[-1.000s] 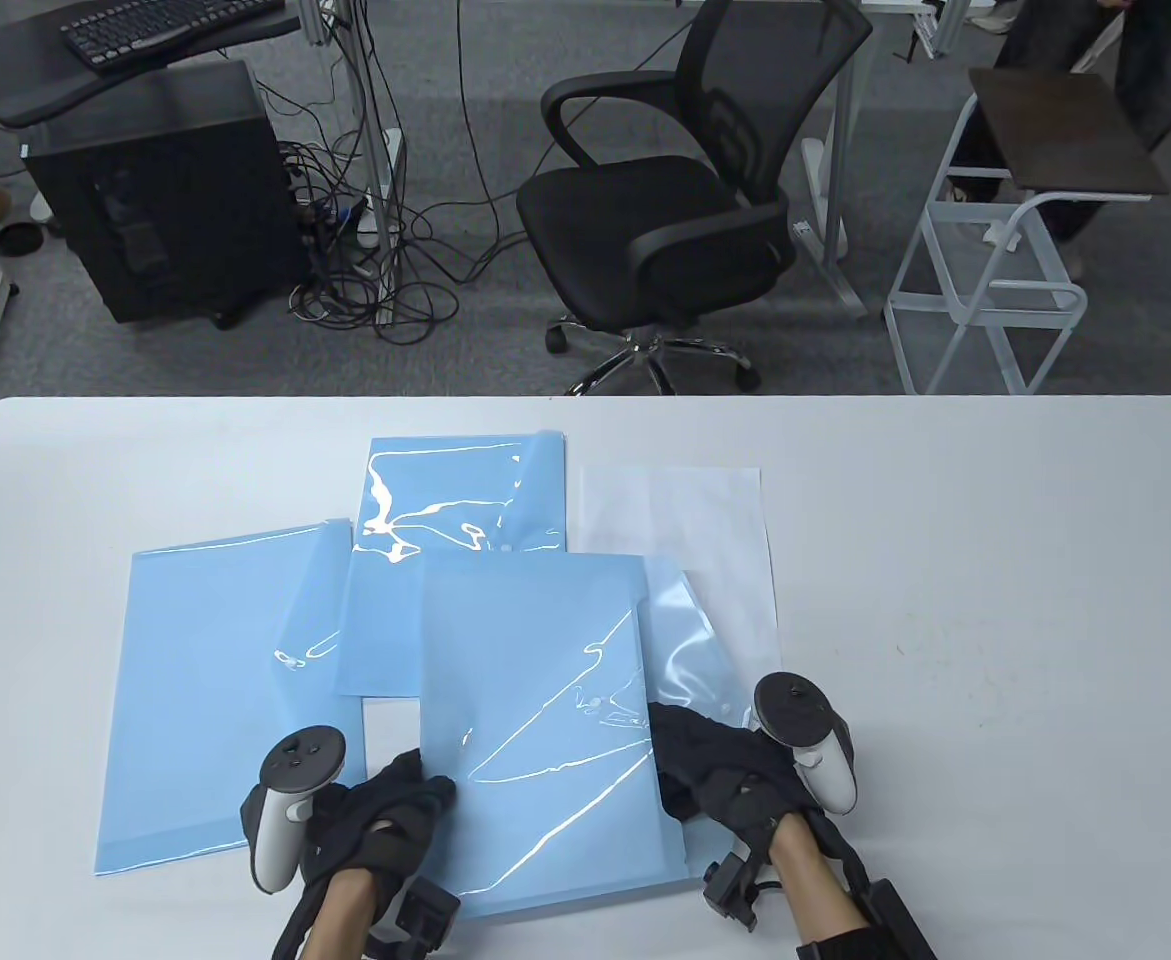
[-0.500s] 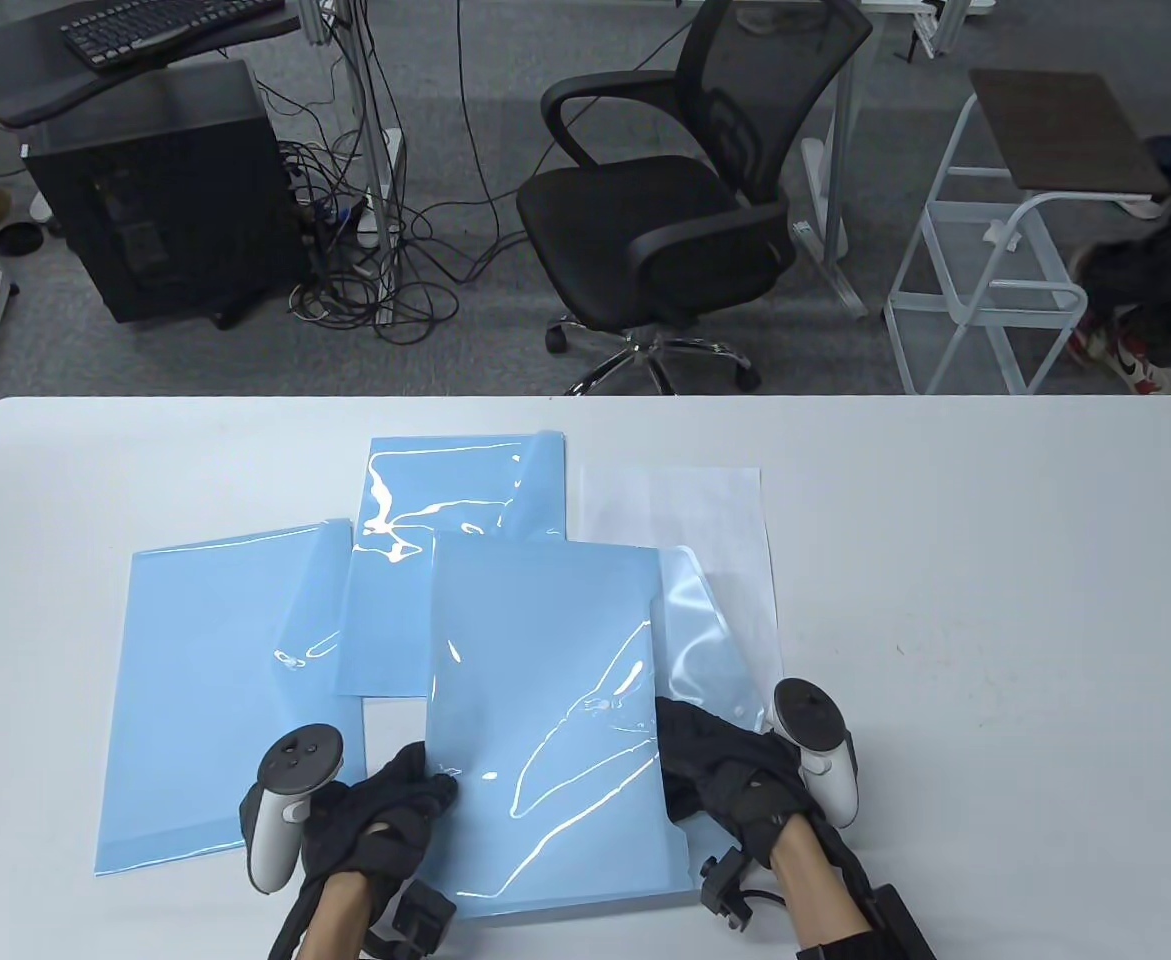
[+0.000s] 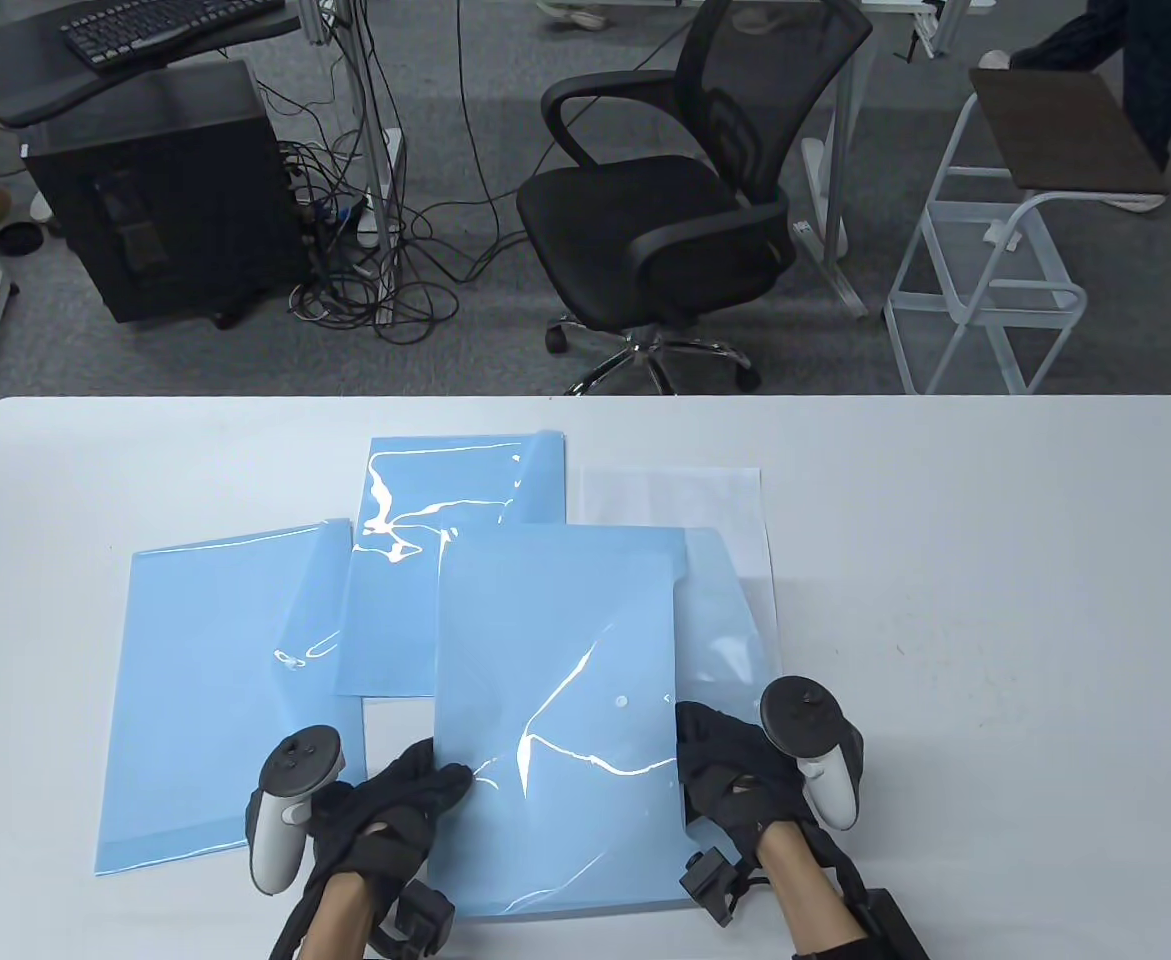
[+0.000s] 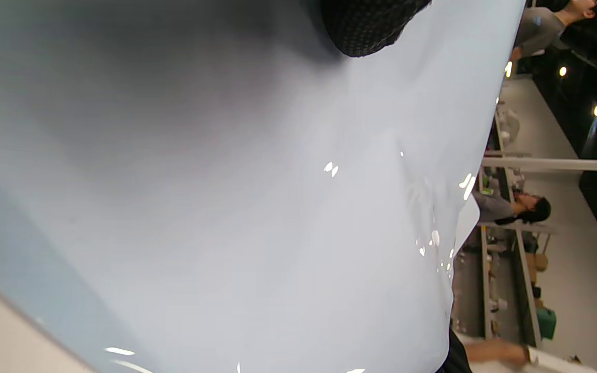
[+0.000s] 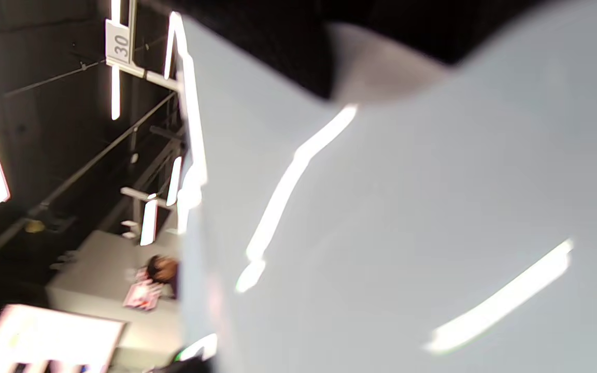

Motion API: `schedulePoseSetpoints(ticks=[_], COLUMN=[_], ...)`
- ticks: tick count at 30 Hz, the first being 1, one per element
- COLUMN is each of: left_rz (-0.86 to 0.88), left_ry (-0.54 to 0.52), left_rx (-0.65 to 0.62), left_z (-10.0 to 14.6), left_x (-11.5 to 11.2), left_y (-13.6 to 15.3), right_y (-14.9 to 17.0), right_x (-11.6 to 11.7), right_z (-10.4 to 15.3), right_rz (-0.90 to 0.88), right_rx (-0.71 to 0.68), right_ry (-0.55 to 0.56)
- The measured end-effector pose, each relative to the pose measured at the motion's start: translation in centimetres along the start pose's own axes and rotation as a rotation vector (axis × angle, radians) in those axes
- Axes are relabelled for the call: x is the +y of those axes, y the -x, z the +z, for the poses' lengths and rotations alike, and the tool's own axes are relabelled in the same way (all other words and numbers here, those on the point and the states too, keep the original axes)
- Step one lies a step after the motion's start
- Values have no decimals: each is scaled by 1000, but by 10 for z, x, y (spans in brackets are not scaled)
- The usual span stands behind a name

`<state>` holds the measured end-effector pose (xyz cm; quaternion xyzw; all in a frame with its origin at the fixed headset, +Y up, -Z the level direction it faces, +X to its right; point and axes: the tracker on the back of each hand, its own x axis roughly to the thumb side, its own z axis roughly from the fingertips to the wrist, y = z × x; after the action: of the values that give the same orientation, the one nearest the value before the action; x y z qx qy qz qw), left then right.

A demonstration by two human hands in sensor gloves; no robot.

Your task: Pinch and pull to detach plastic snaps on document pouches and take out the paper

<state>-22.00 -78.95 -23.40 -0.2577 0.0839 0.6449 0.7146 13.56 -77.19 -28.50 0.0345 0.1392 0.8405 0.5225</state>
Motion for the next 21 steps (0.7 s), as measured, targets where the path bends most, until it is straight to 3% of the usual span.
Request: schedulePoseSetpoints(ticks=[5, 10, 21], left_rz=[34, 54, 48], left_ry=[-92, -121, -164], left_rx=[-33, -37, -50], left_z=[7, 11, 17], left_x=[13, 24, 27], left_y=[-3, -2, -7], right_y=[-2, -1, -17], right_x=[-14, -37, -113], right_z=[5, 7, 17], right_rz=[27, 38, 94], right_rx=[31, 65, 88], right_ry=[122, 147, 268])
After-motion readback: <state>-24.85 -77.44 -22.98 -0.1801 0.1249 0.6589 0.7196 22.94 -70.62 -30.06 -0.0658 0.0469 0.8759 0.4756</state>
